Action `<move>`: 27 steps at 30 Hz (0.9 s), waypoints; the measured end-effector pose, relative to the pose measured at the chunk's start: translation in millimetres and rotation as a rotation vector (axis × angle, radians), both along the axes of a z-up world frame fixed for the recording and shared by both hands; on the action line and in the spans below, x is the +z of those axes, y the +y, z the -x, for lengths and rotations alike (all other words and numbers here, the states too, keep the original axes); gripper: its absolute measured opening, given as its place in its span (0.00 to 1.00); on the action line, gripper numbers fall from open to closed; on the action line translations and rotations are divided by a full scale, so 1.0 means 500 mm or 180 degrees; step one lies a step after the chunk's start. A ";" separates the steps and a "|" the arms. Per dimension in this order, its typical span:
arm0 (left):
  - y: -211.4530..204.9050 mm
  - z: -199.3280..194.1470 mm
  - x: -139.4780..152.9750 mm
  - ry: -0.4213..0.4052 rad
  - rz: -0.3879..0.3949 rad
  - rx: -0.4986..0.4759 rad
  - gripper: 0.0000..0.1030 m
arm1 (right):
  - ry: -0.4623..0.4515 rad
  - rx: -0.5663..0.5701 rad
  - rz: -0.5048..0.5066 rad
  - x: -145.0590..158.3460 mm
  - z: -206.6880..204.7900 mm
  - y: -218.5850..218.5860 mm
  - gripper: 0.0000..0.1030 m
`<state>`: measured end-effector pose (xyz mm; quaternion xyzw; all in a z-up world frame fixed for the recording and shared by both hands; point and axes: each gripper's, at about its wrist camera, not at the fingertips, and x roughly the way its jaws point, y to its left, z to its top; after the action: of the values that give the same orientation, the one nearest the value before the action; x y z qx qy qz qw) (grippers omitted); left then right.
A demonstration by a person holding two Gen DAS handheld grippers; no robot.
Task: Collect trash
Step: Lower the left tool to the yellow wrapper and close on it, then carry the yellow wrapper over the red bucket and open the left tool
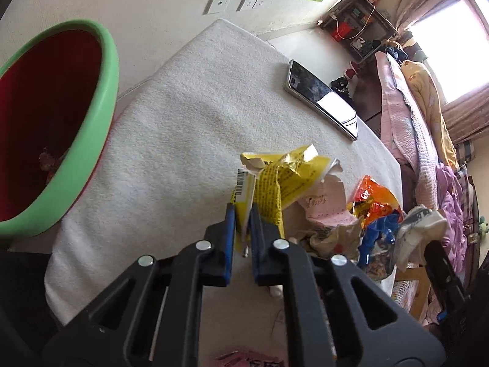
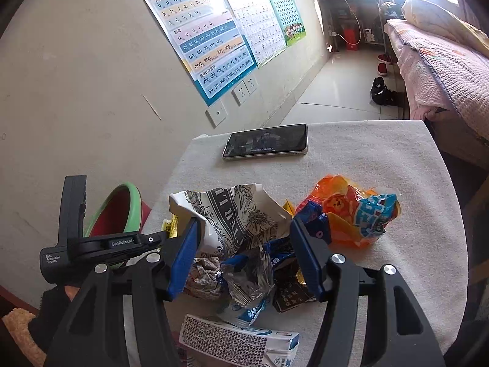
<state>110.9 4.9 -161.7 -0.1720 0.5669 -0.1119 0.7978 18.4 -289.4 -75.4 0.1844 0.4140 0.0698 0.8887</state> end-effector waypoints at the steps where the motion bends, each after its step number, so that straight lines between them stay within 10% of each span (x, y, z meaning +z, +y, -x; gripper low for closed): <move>1: 0.009 0.009 0.001 0.0001 -0.0003 0.0001 0.08 | -0.0002 -0.0005 -0.0007 0.000 0.000 -0.001 0.57; 8: 0.050 0.060 -0.001 0.0011 -0.0161 0.0006 0.09 | 0.0028 -0.0003 -0.0040 -0.004 0.001 0.001 0.57; 15: 0.036 0.067 0.015 -0.0165 -0.0275 -0.0141 0.38 | 0.0034 0.0021 -0.0029 -0.003 0.003 0.011 0.57; 27: 0.014 0.063 -0.027 0.0002 -0.0315 -0.0337 0.25 | 0.0002 0.0096 -0.0023 0.010 0.010 0.023 0.57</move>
<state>79.2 12.1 -175.1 -0.1021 0.5803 -0.1257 0.7981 13.4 -278.0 -70.3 0.1814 0.4167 0.0846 0.8867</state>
